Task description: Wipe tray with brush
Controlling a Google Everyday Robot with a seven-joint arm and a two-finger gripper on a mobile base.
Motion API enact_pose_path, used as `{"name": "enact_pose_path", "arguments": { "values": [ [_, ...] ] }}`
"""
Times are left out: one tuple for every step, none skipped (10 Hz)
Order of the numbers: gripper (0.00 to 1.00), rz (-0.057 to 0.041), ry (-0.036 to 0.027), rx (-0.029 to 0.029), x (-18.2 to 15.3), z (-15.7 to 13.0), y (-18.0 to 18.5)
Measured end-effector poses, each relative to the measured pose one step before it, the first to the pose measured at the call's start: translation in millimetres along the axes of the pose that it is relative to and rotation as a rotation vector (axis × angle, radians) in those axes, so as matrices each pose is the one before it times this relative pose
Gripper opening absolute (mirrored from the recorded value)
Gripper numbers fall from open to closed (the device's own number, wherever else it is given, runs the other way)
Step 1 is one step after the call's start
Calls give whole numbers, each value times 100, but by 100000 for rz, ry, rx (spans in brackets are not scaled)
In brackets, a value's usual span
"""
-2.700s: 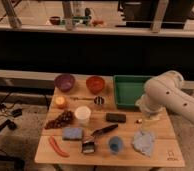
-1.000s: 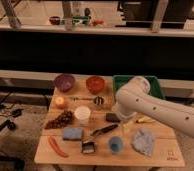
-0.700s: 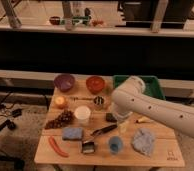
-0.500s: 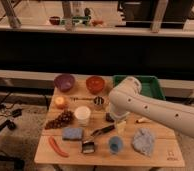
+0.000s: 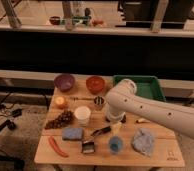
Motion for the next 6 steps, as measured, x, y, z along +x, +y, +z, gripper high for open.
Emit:
{"name": "enact_pose_path", "arguments": {
  "values": [
    [80, 1761, -1606, -178, -33, 677, -390],
    [80, 929, -776, 83, 0, 292, -262],
    [80, 1123, -711, 114, -31, 393, -456],
    [80, 736, -359, 149, -95, 352, -526],
    [80, 676, -239, -4, -60, 256, -357],
    [80, 793, -196, -345, -3, 451, -268]
  ]
}}
